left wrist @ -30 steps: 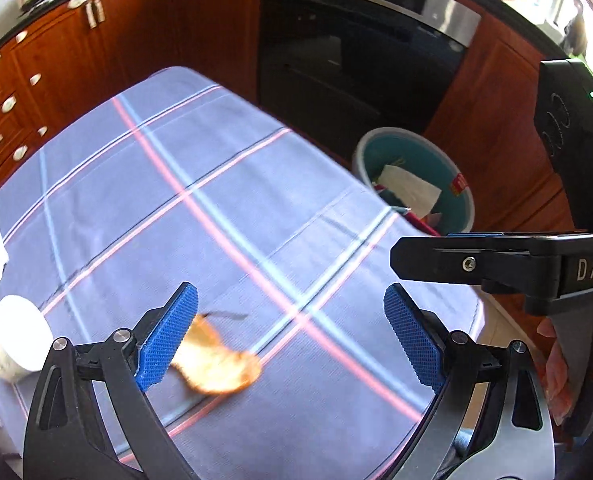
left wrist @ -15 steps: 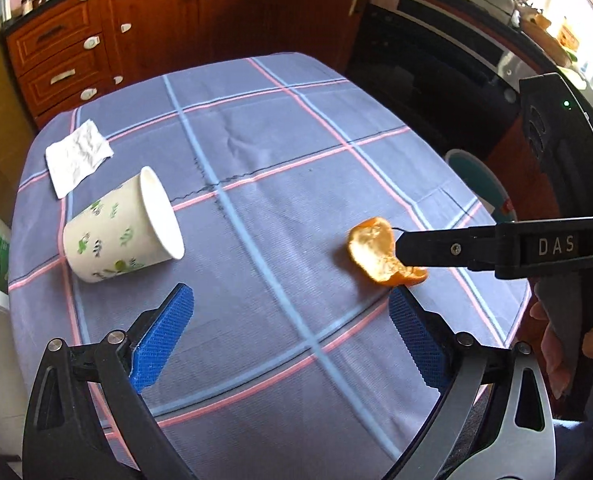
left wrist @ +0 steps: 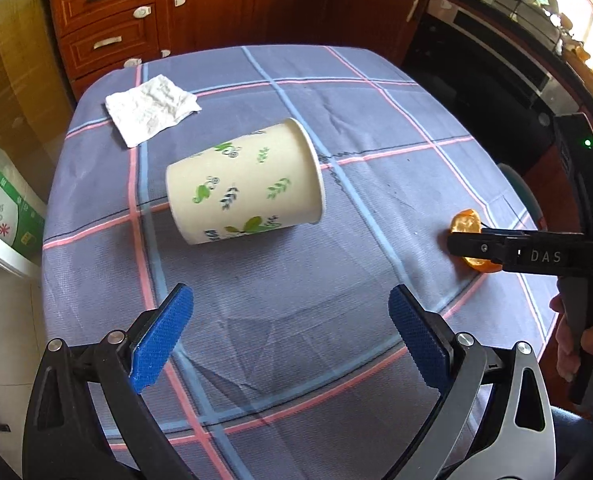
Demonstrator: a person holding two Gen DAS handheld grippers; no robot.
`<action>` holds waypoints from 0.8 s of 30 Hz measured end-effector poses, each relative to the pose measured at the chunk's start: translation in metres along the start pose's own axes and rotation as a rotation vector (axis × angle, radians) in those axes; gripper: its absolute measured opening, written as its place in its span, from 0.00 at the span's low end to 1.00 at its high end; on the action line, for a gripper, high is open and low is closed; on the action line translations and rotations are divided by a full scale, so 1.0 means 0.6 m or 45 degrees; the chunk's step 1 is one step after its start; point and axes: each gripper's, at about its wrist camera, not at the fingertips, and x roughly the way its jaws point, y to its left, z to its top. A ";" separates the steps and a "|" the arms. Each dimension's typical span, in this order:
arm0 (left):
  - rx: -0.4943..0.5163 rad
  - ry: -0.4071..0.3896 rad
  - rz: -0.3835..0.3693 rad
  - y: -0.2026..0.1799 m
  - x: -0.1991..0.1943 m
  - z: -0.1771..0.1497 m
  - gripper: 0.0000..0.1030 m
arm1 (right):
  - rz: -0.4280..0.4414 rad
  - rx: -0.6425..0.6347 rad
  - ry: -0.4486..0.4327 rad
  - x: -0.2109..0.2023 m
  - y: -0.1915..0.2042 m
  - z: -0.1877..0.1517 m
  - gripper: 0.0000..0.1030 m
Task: Collect trash
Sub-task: 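Grasp the brown bread crust with the right tool, then grasp the white leaf-print paper cup with the left tool while the right tool holds the crust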
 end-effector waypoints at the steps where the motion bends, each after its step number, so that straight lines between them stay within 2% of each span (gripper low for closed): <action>1: -0.013 -0.005 0.011 0.012 -0.001 0.001 0.95 | -0.025 -0.023 -0.004 0.002 0.007 -0.001 0.61; 3: -0.038 -0.013 0.029 0.033 -0.003 0.004 0.95 | -0.064 -0.074 -0.027 0.003 0.022 -0.003 0.39; 4: -0.053 -0.016 0.036 0.044 -0.003 0.007 0.95 | -0.050 -0.093 -0.034 0.002 0.029 -0.005 0.38; 6: -0.098 -0.023 0.045 0.065 -0.005 0.013 0.95 | 0.006 -0.123 -0.044 -0.002 0.045 -0.004 0.25; 9: -0.171 -0.037 -0.017 0.077 -0.010 0.023 0.95 | 0.033 -0.175 -0.024 0.005 0.071 -0.001 0.24; 12: -0.184 -0.047 -0.045 0.061 -0.014 0.035 0.95 | 0.040 -0.167 -0.004 0.017 0.076 0.002 0.30; 16: -0.209 -0.083 -0.015 0.038 -0.015 0.057 0.95 | 0.050 -0.176 -0.002 0.020 0.079 0.001 0.32; 20: -0.231 -0.125 0.068 0.018 -0.005 0.078 0.95 | 0.085 -0.171 -0.004 0.021 0.073 -0.001 0.32; 24: -0.260 -0.099 0.157 0.009 0.025 0.090 0.95 | 0.099 -0.193 -0.012 0.021 0.073 -0.001 0.32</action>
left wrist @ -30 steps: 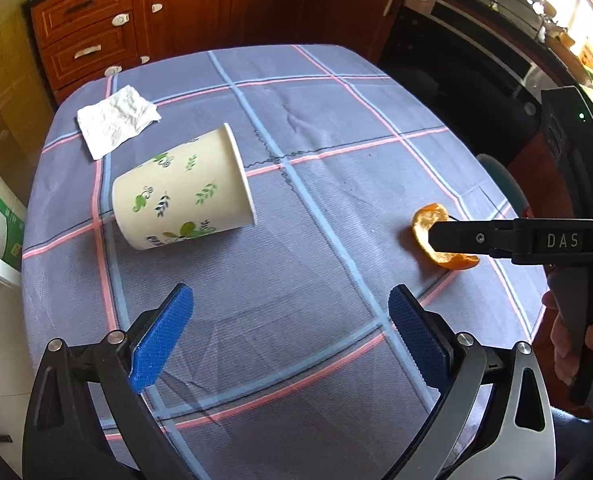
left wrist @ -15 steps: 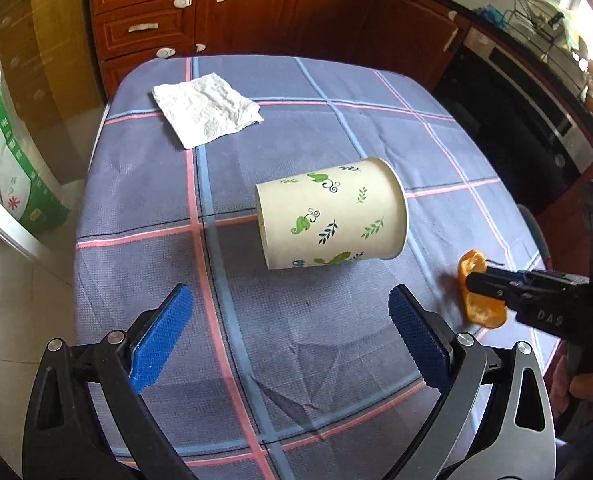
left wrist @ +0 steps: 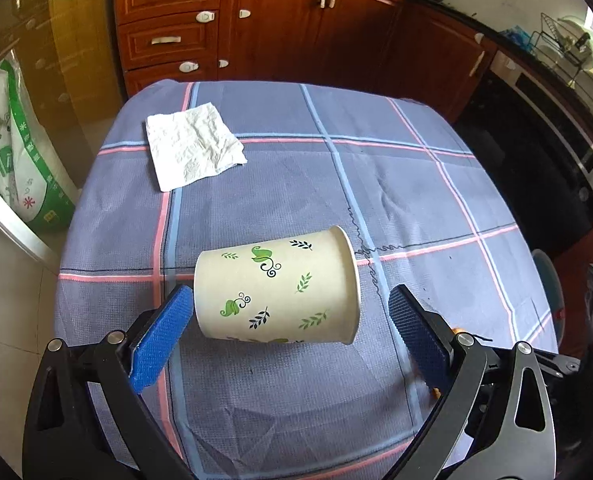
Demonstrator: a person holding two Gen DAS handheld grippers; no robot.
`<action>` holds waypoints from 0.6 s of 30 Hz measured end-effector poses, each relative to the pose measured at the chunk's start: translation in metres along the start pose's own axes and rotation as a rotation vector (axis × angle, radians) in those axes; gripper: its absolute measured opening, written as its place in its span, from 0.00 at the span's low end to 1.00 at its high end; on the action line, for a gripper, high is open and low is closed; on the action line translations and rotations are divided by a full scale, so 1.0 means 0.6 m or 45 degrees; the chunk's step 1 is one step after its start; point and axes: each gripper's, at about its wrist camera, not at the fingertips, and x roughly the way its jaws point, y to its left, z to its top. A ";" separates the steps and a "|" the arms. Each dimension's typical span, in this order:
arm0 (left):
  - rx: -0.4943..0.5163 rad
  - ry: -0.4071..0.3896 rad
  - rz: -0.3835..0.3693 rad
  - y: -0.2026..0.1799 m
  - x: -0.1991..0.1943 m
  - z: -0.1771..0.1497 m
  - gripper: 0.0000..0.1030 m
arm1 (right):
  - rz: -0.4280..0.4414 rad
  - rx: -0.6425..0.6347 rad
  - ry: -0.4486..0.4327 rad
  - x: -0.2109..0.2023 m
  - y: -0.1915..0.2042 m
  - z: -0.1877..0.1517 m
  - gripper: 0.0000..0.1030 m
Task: Collect trash
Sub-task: 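Grasp the white leaf-print paper cup with the left tool while the right tool holds the crust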
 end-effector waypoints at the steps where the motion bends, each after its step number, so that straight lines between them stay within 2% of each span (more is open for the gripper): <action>1: -0.010 0.009 0.015 -0.001 0.007 -0.001 0.95 | 0.003 -0.005 -0.003 0.000 -0.001 -0.001 0.32; 6: -0.041 0.023 0.117 0.019 0.024 -0.013 0.95 | 0.029 -0.011 -0.019 -0.002 -0.006 -0.003 0.31; 14: -0.093 0.079 0.223 0.080 0.026 -0.046 0.95 | 0.023 -0.034 -0.049 -0.005 -0.004 -0.010 0.30; 18: -0.113 0.057 0.249 0.100 0.019 -0.054 0.95 | 0.007 -0.043 -0.054 -0.004 0.000 -0.011 0.30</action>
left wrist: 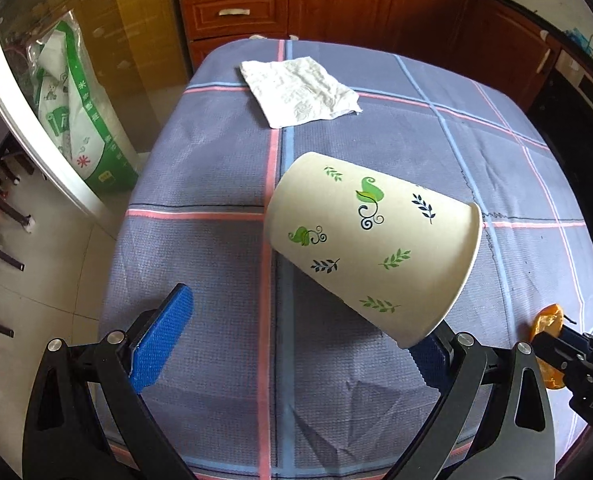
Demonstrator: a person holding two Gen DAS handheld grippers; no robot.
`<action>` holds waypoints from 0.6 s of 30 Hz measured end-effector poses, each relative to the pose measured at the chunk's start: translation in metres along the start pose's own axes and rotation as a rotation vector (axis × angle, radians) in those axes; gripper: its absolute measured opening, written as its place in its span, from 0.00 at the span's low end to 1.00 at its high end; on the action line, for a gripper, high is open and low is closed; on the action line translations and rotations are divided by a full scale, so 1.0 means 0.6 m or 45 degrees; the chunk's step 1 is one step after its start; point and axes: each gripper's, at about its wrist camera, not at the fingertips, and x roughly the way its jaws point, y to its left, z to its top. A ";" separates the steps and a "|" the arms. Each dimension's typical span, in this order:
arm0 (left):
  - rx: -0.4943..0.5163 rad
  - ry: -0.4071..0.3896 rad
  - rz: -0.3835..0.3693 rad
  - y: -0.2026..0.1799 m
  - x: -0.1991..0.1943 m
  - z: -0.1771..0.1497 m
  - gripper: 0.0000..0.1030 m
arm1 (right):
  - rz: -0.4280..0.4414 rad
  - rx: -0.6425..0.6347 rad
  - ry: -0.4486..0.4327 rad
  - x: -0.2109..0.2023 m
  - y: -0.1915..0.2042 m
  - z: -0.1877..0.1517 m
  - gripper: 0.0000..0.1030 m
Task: Collect trash
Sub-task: 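Grasp the white leaf-print paper cup with the left tool while the right tool holds the crust, then carry the paper cup and crust over the teal bin and open both tools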
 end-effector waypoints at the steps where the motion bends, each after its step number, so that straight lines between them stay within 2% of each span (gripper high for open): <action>1: 0.002 -0.017 -0.006 0.002 -0.002 -0.001 0.95 | -0.006 -0.001 -0.002 -0.001 0.001 -0.001 0.30; 2: 0.007 -0.039 -0.011 0.003 -0.006 -0.001 0.92 | -0.005 0.006 -0.003 -0.002 0.002 -0.001 0.28; 4: 0.033 -0.063 -0.014 0.000 -0.011 -0.001 0.55 | 0.002 0.013 -0.005 -0.007 0.001 -0.001 0.24; 5: 0.044 -0.050 -0.028 -0.001 -0.010 -0.002 0.43 | 0.010 0.020 -0.002 -0.009 0.000 -0.001 0.21; 6: 0.047 -0.030 -0.049 -0.002 -0.007 -0.002 0.21 | 0.016 0.026 0.002 -0.010 0.000 -0.001 0.20; 10: 0.078 -0.040 -0.093 -0.010 -0.017 -0.001 0.08 | 0.021 0.015 0.011 -0.016 0.003 -0.004 0.17; 11: 0.098 -0.045 -0.111 -0.015 -0.024 -0.002 0.08 | 0.025 0.016 0.009 -0.017 0.003 -0.004 0.16; 12: 0.117 -0.053 -0.123 -0.022 -0.030 -0.002 0.08 | 0.028 0.017 0.005 -0.020 0.003 -0.004 0.06; 18: 0.232 -0.086 -0.228 -0.075 -0.069 -0.008 0.08 | 0.060 0.060 -0.049 -0.048 -0.015 0.002 0.06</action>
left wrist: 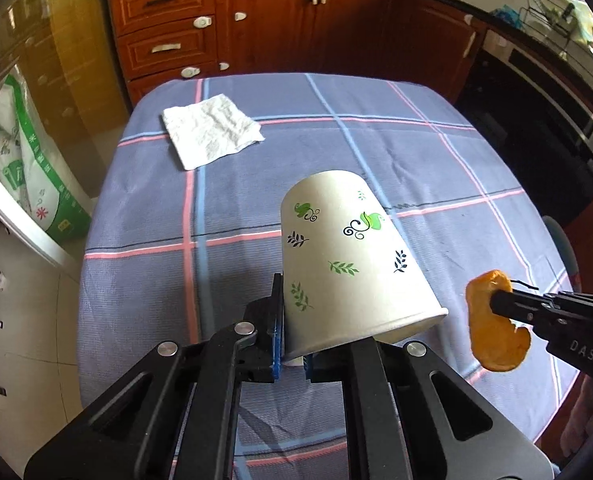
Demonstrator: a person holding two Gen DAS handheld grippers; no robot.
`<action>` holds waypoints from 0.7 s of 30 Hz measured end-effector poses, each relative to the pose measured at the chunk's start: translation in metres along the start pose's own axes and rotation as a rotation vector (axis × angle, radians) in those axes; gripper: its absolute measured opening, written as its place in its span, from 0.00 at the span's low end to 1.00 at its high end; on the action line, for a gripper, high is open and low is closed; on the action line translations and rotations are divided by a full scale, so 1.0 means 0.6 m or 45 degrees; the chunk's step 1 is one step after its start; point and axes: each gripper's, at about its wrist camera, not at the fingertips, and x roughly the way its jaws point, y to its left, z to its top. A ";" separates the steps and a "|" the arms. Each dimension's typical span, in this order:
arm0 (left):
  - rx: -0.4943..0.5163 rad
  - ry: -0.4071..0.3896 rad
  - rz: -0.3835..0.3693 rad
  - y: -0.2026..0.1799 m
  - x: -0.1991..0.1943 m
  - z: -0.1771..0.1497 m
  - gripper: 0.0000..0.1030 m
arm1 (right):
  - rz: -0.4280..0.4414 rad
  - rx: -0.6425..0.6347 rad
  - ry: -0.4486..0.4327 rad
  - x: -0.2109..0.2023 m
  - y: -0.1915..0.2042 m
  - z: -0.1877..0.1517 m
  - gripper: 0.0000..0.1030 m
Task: Collect trash
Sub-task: 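Carry the paper cup and crust over the teal bin and open both tools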
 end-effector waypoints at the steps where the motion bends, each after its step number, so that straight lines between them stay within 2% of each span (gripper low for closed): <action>1: 0.018 -0.002 -0.015 -0.010 -0.002 0.001 0.08 | 0.000 0.007 -0.010 -0.006 -0.004 0.001 0.06; 11: 0.237 -0.002 -0.164 -0.142 -0.019 0.012 0.08 | 0.003 0.148 -0.128 -0.079 -0.086 -0.007 0.06; 21: 0.486 0.002 -0.270 -0.318 -0.027 0.033 0.08 | 0.005 0.343 -0.284 -0.173 -0.218 -0.029 0.06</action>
